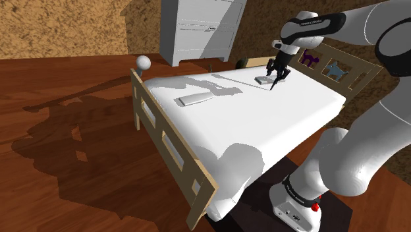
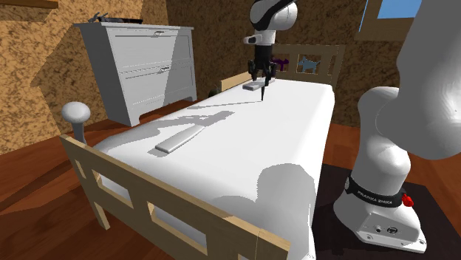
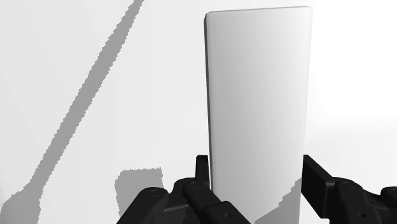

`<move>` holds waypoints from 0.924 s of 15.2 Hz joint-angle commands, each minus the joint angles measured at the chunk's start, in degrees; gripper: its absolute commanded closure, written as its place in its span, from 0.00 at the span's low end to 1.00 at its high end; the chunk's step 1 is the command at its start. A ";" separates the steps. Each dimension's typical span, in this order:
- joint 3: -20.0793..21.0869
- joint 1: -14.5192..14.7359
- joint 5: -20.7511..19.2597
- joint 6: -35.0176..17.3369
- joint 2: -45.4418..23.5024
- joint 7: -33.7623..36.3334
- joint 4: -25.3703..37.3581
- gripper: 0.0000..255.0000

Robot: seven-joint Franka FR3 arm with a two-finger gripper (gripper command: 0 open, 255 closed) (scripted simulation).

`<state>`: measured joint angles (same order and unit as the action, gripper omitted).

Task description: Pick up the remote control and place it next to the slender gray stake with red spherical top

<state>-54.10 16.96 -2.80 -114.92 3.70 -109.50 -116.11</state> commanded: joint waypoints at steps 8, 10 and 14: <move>-0.80 -0.20 3.12 -6.99 -3.43 -2.35 -4.91 1.00; -0.89 -0.31 4.18 -8.47 -4.51 -3.13 -5.78 1.00; -0.90 -0.65 6.67 -11.37 -6.90 -4.93 -7.36 1.00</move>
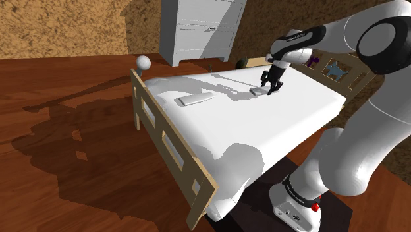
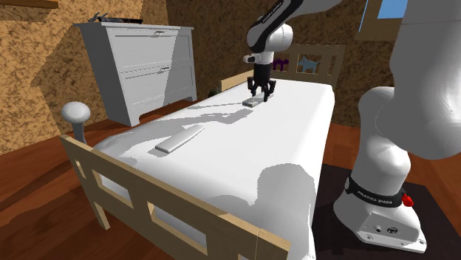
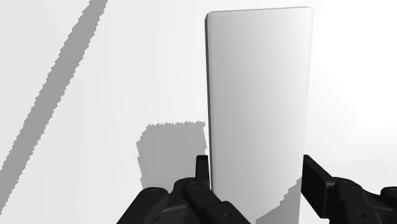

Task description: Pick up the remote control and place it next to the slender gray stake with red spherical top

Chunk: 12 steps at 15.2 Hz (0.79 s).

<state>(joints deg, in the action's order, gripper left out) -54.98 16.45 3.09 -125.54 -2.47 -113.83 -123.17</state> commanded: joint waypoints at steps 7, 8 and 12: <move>0.94 -1.39 6.12 -5.51 -5.49 -4.39 -2.51 1.00; 1.42 -1.87 7.75 -6.74 -6.87 -5.54 -2.99 1.00; 1.47 -1.92 7.73 -6.74 -6.86 -5.52 -3.00 1.00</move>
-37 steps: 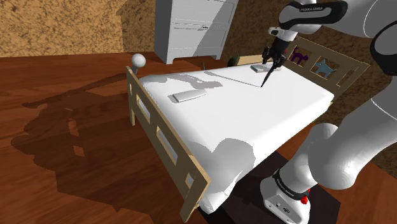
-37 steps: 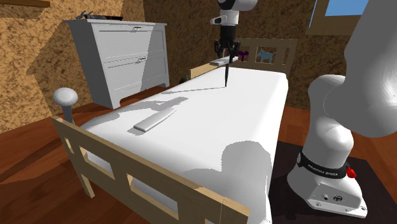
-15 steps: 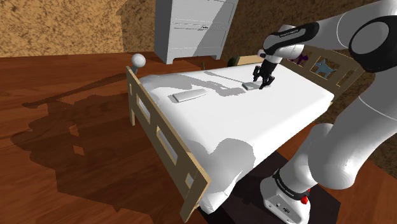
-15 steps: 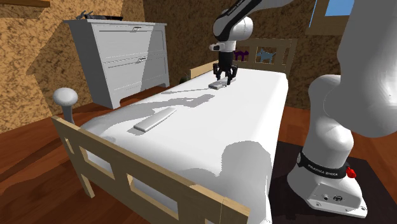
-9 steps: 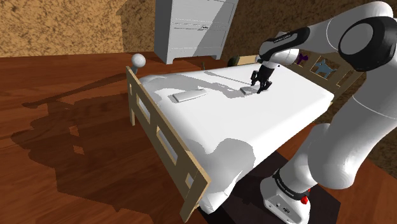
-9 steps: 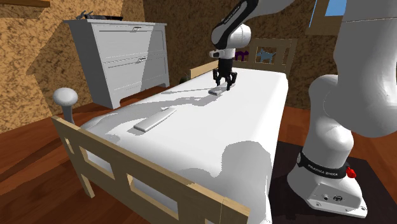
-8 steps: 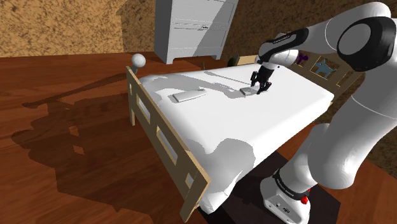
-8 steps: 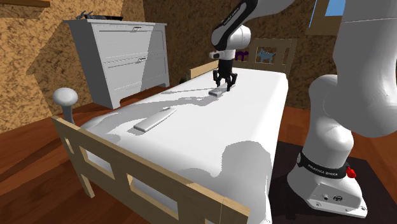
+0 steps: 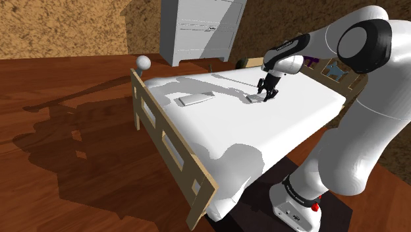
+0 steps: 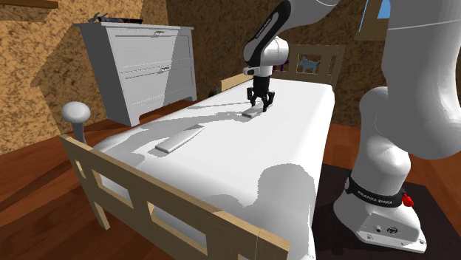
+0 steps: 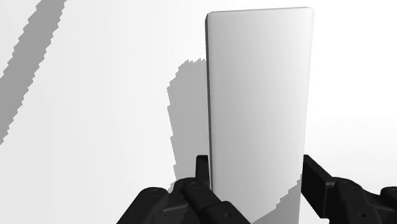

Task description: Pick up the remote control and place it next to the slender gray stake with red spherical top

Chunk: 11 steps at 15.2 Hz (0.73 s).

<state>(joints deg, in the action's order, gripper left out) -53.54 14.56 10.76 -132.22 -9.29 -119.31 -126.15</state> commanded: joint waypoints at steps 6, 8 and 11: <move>0.02 -0.02 0.07 -0.06 -0.04 -0.05 -0.01 0.00; 0.02 -0.02 0.07 -0.06 -0.04 -0.04 -0.01 0.00; -0.72 0.73 -2.07 1.53 1.79 1.44 0.58 0.00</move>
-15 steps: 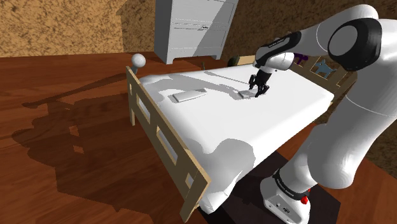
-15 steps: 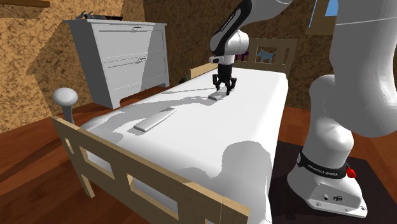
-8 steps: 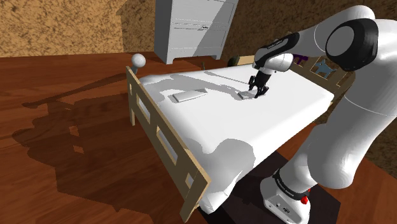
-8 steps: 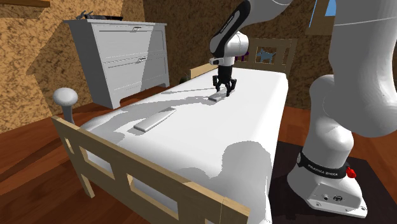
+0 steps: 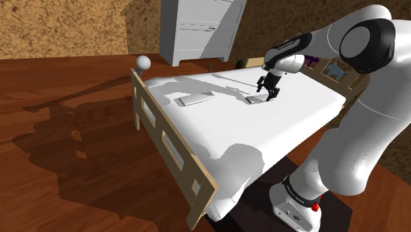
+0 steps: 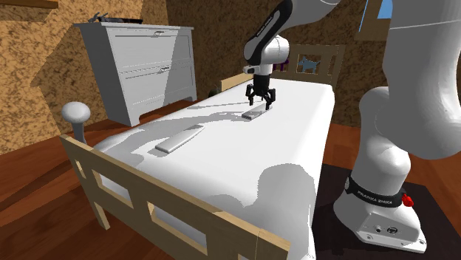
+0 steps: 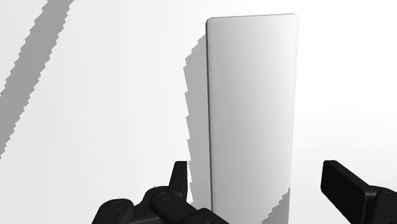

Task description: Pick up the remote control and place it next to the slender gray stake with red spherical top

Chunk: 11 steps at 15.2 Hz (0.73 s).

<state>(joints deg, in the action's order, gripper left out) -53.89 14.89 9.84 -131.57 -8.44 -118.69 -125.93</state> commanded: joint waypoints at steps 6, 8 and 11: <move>-1.46 1.82 -6.57 5.63 5.82 4.64 2.48 0.00; -1.46 1.82 -6.57 5.63 5.82 4.64 2.48 0.00; -1.46 1.82 -6.57 5.63 5.82 4.64 2.48 0.00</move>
